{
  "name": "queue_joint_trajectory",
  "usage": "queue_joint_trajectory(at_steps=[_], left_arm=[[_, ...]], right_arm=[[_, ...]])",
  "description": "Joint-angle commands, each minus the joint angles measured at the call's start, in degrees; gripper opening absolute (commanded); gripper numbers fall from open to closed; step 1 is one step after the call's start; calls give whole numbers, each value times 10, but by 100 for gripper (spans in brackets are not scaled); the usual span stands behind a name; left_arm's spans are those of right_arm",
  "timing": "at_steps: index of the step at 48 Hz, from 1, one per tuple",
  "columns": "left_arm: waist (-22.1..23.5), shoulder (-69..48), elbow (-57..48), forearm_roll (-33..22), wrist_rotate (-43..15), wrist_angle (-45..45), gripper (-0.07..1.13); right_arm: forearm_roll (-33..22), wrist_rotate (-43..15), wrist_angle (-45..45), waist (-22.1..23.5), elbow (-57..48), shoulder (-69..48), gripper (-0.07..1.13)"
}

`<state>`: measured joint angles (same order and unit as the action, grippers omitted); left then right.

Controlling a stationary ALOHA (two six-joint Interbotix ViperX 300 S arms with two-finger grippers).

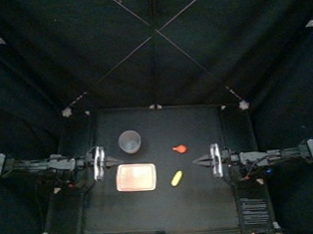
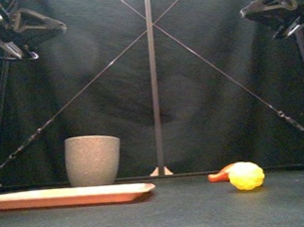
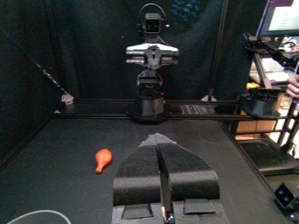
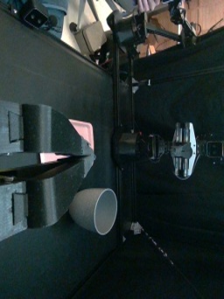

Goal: Pick the corn then place it on the pink plate
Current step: Pick the corn

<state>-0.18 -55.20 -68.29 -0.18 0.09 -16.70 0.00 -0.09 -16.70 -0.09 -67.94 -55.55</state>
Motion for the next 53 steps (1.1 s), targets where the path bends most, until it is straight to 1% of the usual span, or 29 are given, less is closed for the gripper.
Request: queue_joint_trajectory(at_steps=[1,4,10,15,18,21,25,30,31,39,40,42,53], left_arm=[[-3,-25,10,1,-2,47,-5],[-2,-40,12,1,-1,72,-5],[-2,-62,22,1,-1,110,-4],[-3,-71,27,0,-1,123,-4],[-3,-71,29,-1,-1,128,-4],[-2,-71,28,-3,0,132,-4],[-2,-71,29,-9,0,138,-4],[-3,-71,29,-11,-1,139,-4],[-3,-72,30,-11,-1,139,-4],[-3,-71,29,-11,-1,139,-4],[-3,-71,30,-11,-1,139,-4],[-3,-71,29,-11,-1,139,-4],[-3,-71,27,-11,-1,141,-4]], right_arm=[[2,-4,-4,-3,17,37,0],[1,-6,-4,-4,23,66,1],[-11,-8,11,-11,61,165,5],[-34,-8,51,-29,108,243,10],[-49,-8,83,-41,131,276,15],[-54,-11,125,-54,149,303,24],[-46,-17,172,-62,163,327,39],[-23,-21,214,-62,169,344,61],[-18,-21,225,-62,169,347,68],[-11,-21,254,-60,165,358,102],[-11,-20,255,-60,166,359,104],[-11,-20,257,-61,167,364,106],[-21,-18,270,-69,178,416,104]])
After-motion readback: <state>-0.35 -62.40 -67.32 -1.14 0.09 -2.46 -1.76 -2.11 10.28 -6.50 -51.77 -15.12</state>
